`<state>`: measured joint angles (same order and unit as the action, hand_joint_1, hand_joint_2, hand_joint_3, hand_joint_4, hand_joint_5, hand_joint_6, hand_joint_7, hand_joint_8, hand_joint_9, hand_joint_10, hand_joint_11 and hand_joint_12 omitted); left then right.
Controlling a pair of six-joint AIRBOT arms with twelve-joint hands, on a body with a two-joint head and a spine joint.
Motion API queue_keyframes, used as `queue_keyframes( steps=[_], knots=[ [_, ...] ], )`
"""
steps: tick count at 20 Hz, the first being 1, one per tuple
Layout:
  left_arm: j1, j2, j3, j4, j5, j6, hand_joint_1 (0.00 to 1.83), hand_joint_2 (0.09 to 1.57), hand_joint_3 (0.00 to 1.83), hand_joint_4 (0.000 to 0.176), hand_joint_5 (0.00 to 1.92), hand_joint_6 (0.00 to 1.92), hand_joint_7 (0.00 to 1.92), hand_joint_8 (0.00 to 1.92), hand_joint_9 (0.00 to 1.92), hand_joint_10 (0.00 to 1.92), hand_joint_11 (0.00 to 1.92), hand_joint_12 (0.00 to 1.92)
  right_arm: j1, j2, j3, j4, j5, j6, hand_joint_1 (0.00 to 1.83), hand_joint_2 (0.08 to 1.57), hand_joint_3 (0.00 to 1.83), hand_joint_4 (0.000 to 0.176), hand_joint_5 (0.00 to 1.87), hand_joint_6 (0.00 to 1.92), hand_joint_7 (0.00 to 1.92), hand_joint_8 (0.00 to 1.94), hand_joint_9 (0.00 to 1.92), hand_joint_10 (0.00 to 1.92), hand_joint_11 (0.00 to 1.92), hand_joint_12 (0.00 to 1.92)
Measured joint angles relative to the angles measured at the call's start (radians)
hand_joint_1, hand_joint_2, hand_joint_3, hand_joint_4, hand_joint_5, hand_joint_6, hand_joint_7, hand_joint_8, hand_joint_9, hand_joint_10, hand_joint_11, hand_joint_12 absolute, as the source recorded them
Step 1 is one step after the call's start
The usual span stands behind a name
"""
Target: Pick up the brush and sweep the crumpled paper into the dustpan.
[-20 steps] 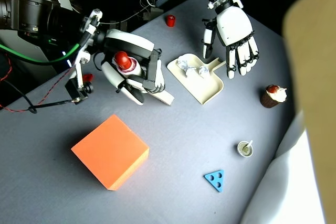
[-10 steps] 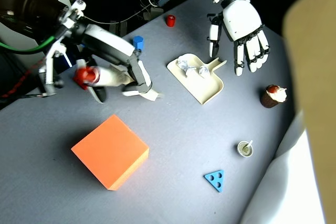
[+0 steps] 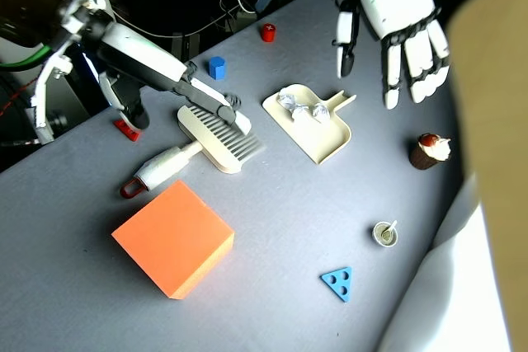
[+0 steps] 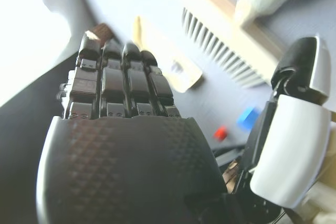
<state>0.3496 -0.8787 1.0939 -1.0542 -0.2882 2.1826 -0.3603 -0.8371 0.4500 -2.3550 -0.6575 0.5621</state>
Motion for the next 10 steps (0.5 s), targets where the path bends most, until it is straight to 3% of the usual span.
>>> queue_keyframes(
  steps=[1, 2, 4, 7, 10],
  knots=[
    [-0.013, 0.008, 0.0, -0.016, 0.007, 0.024, 0.84, 0.98, 0.0, 0.093, 0.59, 0.01, 0.34, 0.0, 0.29, 0.0, 0.0, 0.7, -0.051, 0.041, -0.013, -0.171, 0.02, 0.169, 0.6, 0.75, 0.01, 0.0, 0.0, 0.0, 0.0, 0.0, 0.0, 0.0, 0.01, 0.01],
    [-0.028, 0.013, 0.0, -0.032, 0.013, 0.045, 0.83, 0.99, 0.0, 0.098, 0.58, 0.0, 0.33, 0.0, 0.27, 0.0, 0.0, 0.68, -0.086, 0.06, -0.025, -0.285, 0.037, 0.275, 0.57, 0.77, 0.01, 0.0, 0.0, 0.0, 0.0, 0.0, 0.0, 0.0, 0.02, 0.01],
    [-0.055, 0.016, -0.005, -0.035, 0.037, 0.062, 0.82, 0.99, 0.0, 0.101, 0.58, 0.0, 0.34, 0.0, 0.29, 0.0, 0.0, 0.72, -0.106, 0.08, -0.056, -0.33, 0.098, 0.435, 0.57, 0.77, 0.01, 0.0, 0.0, 0.0, 0.0, 0.0, 0.01, 0.0, 0.04, 0.02],
    [-0.055, 0.027, -0.014, -0.053, 0.083, 0.062, 0.79, 0.99, 0.0, 0.116, 0.56, 0.0, 0.33, 0.0, 0.27, 0.0, 0.0, 0.65, -0.097, 0.109, -0.082, -0.332, 0.125, 0.496, 0.59, 0.77, 0.01, 0.0, 0.0, 0.0, 0.01, 0.0, 0.02, 0.01, 0.06, 0.02],
    [-0.061, 0.035, -0.017, -0.053, 0.088, 0.064, 0.8, 1.01, 0.0, 0.105, 0.55, 0.0, 0.32, 0.0, 0.26, 0.0, 0.0, 0.61, -0.078, 0.167, -0.113, -0.332, 0.169, 0.565, 0.57, 0.77, 0.0, 0.0, 0.0, 0.0, 0.02, 0.01, 0.04, 0.01, 0.09, 0.04]
  ],
)
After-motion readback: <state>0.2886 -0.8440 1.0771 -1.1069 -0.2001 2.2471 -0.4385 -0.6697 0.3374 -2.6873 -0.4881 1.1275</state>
